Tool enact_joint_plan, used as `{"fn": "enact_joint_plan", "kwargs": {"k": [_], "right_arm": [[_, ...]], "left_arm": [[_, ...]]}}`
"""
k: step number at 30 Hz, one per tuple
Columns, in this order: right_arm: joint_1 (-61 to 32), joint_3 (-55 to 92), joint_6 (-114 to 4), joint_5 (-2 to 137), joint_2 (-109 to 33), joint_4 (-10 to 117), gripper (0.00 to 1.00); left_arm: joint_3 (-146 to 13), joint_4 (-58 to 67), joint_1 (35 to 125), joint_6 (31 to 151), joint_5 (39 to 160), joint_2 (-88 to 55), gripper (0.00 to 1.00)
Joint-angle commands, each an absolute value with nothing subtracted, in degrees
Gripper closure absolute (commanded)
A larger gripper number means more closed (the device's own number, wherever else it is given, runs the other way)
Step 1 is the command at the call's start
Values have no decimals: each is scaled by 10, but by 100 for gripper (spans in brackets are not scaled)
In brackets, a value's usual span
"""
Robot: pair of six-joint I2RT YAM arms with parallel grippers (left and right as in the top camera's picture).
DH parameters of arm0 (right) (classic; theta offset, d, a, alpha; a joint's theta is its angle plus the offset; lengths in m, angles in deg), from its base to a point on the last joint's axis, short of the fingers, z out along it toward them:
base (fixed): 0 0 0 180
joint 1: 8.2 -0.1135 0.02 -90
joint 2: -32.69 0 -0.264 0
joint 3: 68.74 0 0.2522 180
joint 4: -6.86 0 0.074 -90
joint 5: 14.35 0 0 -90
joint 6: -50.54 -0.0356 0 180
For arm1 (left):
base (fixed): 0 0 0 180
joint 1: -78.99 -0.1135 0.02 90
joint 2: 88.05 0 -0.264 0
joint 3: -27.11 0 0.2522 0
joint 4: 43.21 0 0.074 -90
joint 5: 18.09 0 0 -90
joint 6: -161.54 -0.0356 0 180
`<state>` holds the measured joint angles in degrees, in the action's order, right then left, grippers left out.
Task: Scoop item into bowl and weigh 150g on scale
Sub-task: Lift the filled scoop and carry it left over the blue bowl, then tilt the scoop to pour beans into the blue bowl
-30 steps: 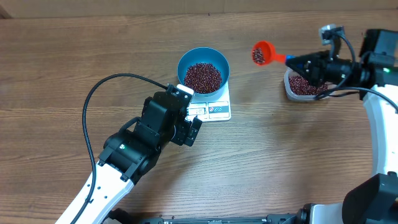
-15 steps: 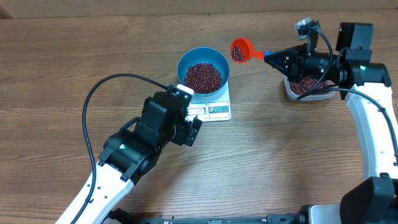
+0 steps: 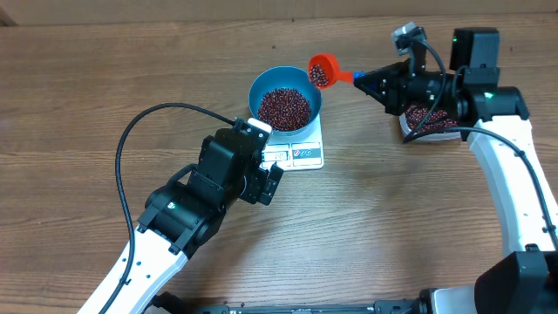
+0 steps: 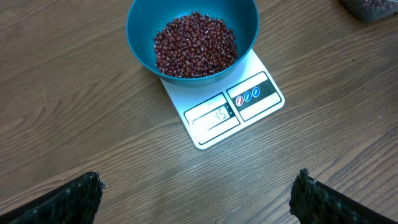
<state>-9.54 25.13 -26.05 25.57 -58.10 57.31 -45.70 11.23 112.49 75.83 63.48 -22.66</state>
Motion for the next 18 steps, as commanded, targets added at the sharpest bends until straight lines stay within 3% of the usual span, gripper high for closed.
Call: {"fn": "enact_joint_plan", "kwargs": {"k": [1, 18], "right_arm": [[-115, 257, -264, 277, -571, 558, 96], [-158, 257, -257, 362, -598, 507, 96]], "left_arm": [[-457, 111, 1123, 760, 629, -224, 1], [-457, 111, 1123, 760, 629, -224, 0]]}}
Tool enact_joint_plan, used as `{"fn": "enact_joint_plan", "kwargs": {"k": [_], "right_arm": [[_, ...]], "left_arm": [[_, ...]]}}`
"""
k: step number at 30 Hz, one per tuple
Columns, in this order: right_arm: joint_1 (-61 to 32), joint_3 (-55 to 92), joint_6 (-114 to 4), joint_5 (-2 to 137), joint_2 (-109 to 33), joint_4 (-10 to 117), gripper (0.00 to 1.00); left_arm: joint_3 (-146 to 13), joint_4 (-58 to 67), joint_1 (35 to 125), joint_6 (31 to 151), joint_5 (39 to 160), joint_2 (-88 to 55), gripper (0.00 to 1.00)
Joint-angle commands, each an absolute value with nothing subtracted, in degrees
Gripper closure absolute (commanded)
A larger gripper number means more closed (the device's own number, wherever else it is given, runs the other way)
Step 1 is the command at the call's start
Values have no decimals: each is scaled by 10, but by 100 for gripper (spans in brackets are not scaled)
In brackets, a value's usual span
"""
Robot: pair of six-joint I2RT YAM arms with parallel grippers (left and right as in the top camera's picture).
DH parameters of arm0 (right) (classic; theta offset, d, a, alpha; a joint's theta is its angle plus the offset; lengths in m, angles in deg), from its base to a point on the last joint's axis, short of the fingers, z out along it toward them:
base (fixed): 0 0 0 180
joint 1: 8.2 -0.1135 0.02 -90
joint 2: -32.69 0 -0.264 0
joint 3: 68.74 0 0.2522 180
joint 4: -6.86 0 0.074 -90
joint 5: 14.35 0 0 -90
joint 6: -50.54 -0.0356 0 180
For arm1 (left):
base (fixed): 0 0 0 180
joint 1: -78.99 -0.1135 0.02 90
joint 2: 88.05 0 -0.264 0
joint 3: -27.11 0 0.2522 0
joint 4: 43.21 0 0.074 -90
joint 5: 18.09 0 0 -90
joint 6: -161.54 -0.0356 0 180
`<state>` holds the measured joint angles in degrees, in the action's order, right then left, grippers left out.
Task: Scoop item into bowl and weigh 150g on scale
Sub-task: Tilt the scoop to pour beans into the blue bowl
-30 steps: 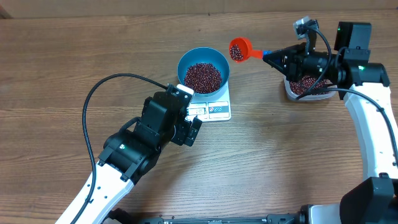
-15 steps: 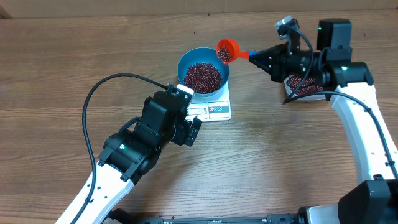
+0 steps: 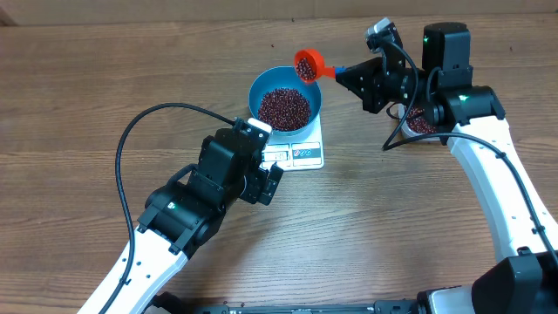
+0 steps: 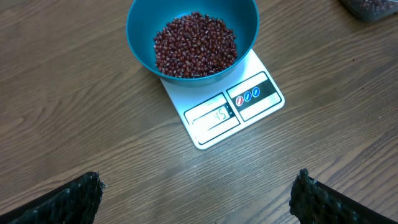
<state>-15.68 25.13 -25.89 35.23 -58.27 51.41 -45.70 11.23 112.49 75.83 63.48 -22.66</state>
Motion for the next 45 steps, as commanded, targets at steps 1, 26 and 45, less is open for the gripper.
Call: {"fn": "enact_joint_plan", "kwargs": {"k": [1, 26, 45], "right_arm": [[-159, 257, -257, 362, -605, 506, 96], [-200, 257, -91, 417, -666, 508, 96], [-201, 257, -1, 418, -696, 503, 96]], "left_arm": [[-457, 111, 1123, 760, 629, -224, 1], [-457, 111, 1123, 760, 629, -224, 0], [-457, 111, 1123, 760, 629, -224, 1]]}}
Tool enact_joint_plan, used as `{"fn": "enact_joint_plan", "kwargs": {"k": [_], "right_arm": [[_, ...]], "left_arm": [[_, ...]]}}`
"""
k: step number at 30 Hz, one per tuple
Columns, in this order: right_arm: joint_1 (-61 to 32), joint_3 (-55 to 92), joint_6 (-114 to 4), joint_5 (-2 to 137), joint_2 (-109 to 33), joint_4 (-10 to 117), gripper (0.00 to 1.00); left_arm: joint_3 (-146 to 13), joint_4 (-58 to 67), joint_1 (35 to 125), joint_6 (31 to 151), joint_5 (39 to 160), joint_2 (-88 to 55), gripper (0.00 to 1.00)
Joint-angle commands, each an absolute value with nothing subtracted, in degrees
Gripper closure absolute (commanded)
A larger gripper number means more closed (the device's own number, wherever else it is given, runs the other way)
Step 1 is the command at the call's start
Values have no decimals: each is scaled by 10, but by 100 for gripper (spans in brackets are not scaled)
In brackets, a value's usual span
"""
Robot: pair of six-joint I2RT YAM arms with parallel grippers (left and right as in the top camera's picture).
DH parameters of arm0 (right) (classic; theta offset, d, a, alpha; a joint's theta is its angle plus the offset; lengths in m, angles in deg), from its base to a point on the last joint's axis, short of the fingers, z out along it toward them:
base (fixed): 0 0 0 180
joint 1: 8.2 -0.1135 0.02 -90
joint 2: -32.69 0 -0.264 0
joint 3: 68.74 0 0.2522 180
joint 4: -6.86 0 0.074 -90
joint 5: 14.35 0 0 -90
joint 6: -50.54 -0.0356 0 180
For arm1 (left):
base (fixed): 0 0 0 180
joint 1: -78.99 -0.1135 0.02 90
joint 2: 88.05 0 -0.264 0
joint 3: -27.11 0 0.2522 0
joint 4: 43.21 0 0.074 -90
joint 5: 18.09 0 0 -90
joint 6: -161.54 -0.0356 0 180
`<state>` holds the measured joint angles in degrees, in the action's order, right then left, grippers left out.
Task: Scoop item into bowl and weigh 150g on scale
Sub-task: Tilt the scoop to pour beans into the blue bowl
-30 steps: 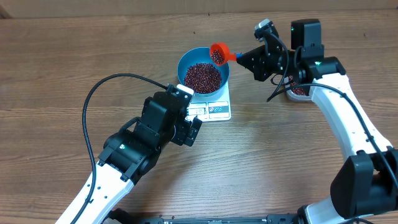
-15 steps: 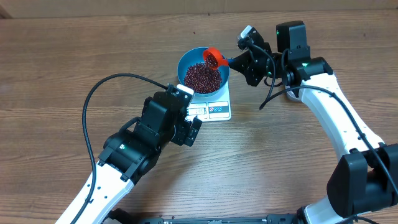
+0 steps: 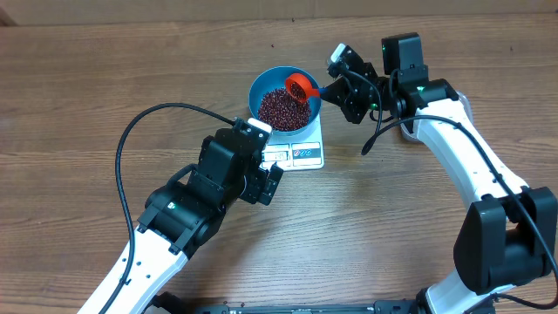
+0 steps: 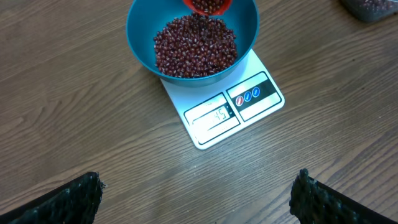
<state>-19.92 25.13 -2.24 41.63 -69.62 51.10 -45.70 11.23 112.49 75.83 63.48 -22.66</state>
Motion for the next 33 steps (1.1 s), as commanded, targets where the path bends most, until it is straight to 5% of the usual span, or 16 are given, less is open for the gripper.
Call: {"fn": "enact_joint_plan", "kwargs": {"k": [1, 33], "right_arm": [[-201, 257, -1, 418, -696, 502, 96], [-201, 257, -2, 415, -696, 494, 96]], "left_arm": [[-457, 111, 1123, 760, 629, -224, 1], [-457, 111, 1123, 760, 629, -224, 1]]}}
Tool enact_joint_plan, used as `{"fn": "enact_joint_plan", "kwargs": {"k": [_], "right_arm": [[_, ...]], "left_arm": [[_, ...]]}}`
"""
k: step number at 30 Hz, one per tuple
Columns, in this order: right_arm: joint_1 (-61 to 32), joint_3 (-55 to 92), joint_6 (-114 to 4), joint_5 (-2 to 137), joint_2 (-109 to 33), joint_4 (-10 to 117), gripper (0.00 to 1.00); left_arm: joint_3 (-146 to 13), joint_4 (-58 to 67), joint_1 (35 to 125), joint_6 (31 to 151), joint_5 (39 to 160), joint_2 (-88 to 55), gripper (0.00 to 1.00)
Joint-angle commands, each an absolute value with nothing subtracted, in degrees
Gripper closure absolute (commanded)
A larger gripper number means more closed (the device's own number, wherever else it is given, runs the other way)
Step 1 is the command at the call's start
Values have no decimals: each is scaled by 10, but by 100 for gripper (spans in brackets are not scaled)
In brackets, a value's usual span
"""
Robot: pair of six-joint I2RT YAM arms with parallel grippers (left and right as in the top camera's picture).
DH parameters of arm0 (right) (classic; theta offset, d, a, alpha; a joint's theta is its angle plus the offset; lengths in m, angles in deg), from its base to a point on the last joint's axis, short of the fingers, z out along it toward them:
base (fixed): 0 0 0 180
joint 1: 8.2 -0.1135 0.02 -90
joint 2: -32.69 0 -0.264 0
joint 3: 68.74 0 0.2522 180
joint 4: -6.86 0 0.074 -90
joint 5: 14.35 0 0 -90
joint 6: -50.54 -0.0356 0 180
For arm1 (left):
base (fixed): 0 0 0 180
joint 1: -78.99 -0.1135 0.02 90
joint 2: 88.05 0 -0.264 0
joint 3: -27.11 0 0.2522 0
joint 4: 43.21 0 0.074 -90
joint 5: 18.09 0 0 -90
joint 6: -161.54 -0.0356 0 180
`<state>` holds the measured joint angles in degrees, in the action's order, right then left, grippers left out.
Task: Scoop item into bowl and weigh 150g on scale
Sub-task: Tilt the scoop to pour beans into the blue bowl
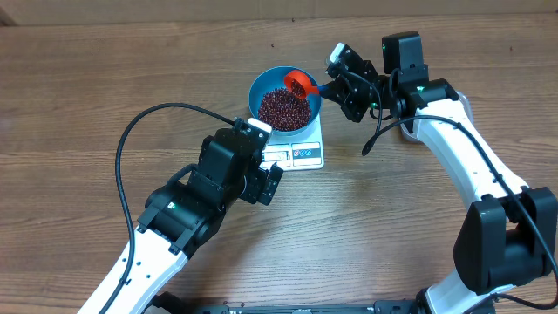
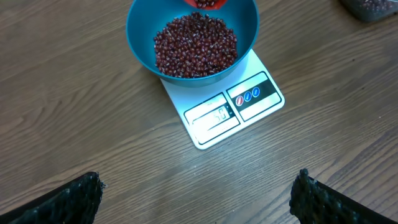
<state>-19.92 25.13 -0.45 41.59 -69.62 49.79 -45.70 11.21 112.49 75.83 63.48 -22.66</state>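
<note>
A blue bowl (image 1: 284, 103) full of dark red beans (image 2: 195, 46) stands on a small white scale (image 2: 222, 111). My right gripper (image 1: 338, 84) is shut on the blue handle of a red scoop (image 1: 300, 85), which is tipped over the bowl's far right rim. The scoop's edge (image 2: 206, 4) shows at the top of the left wrist view. My left gripper (image 2: 198, 196) hovers open over the bare table, in front of the scale, holding nothing. The scale's display (image 2: 216, 114) is too small to read.
A container of beans (image 2: 369, 9) sits at the back right, mostly hidden behind my right arm in the overhead view. A black cable (image 1: 139, 131) loops over the table left of my left arm (image 1: 187, 209).
The scoop has tilted a little further over the bowl, and less of it shows in the left wrist view. The digits on the scale's display have changed. My left arm stayed still.
My right gripper first held the loaded red scoop to the right of the bowl, near the bean container. Then it was closer, beside the bowl's far rim. Later it was tipped over the bowl, and it is still there, tilted a little more. My left gripper stayed open throughout.
</note>
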Motion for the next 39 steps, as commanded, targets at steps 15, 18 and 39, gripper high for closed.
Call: {"fn": "enact_joint_plan", "kwargs": {"k": [15, 18, 39], "right_arm": [[-201, 257, -3, 415, -696, 502, 96], [-201, 257, -4, 415, -696, 502, 96], [-196, 258, -312, 329, -688, 494, 96]], "left_arm": [[-457, 111, 1123, 760, 629, -224, 0], [-457, 111, 1123, 760, 629, -224, 1], [-457, 111, 1123, 760, 629, -224, 0]]}}
